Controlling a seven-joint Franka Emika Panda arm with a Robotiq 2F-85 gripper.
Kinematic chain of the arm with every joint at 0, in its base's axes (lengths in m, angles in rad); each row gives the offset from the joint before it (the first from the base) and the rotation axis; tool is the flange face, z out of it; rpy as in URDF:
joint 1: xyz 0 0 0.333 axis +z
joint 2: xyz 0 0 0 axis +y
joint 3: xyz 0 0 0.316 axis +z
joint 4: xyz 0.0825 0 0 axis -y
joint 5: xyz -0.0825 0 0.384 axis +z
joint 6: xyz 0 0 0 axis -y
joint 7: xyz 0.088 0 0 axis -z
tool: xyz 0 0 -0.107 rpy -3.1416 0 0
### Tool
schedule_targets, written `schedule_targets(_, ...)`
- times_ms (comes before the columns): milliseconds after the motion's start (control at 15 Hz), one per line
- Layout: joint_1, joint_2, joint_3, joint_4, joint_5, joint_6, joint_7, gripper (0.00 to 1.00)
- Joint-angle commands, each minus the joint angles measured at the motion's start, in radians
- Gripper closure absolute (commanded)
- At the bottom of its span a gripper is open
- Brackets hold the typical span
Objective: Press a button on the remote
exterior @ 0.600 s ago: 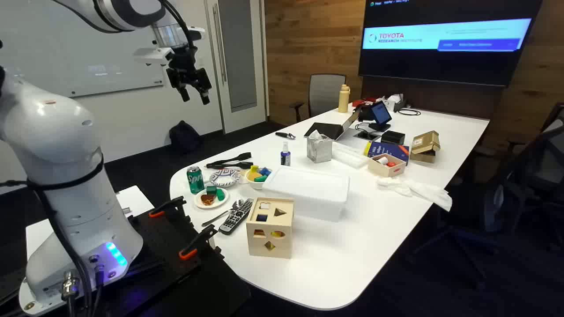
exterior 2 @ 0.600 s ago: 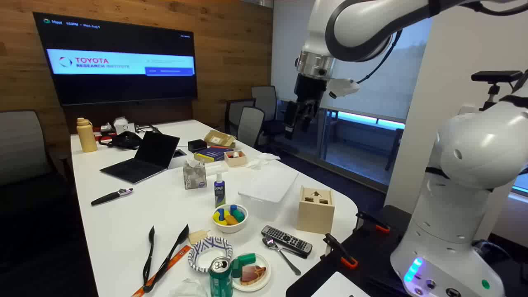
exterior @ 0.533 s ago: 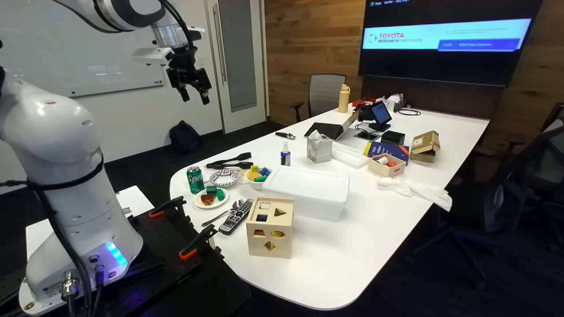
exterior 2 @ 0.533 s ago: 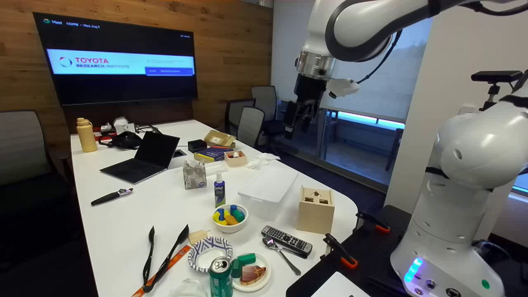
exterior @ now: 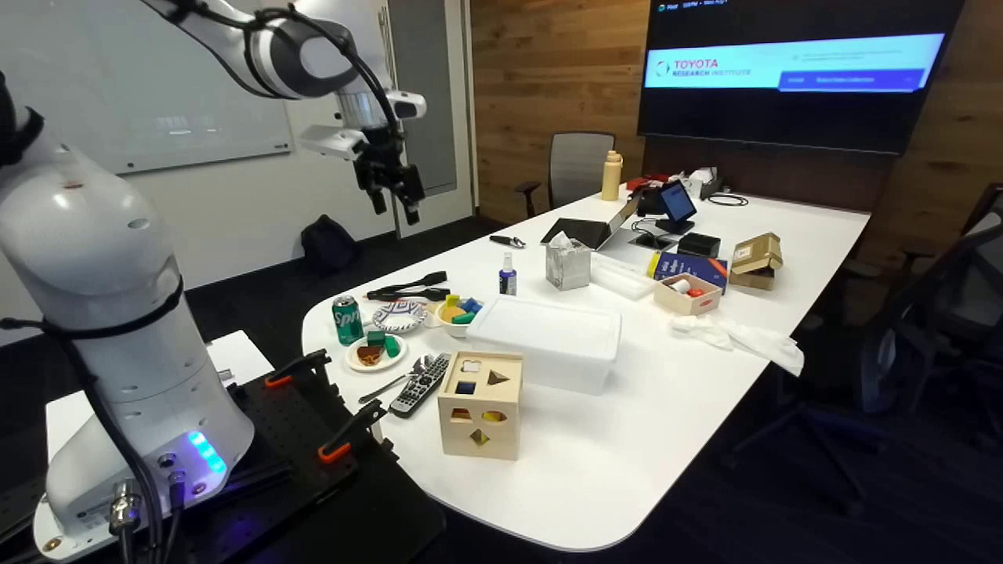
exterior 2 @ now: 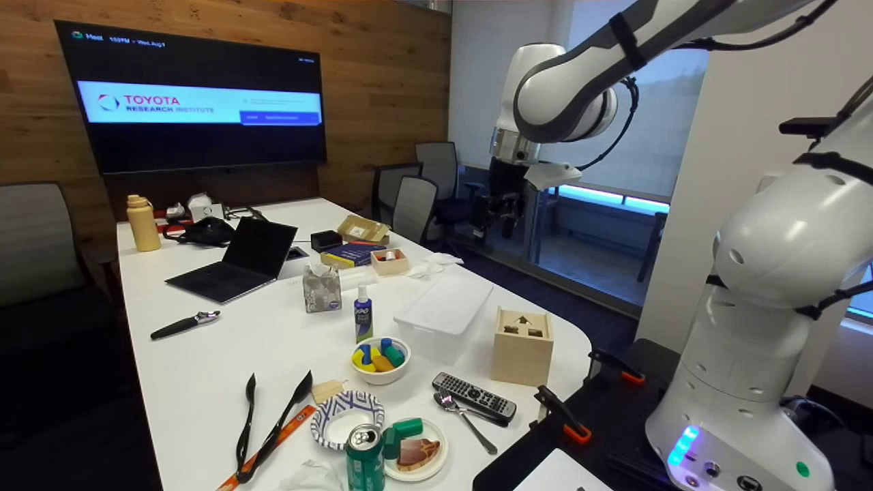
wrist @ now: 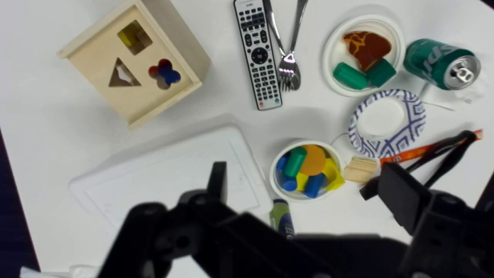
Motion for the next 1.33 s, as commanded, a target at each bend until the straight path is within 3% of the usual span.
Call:
schedule_targets(0,-0.039,0.258,-0.046,0.066,0.003,0.113,-0.043,0.0)
schedule_targets(400,-0.049,0.647,-0.062,0.188,0.126,0.254,-0.055,0.0)
schedule_targets(667,-0.112,0.872,0.035,0.284,0.328,0.368,-0.125,0.0)
schedule_targets(933,-0.189,1.002,0.136,0.311,0.412,0.498,-0.083,0.0)
schedule_targets(1267,-0.182,1.088,0.171,0.283,0.408,0.629,0.089,0.0)
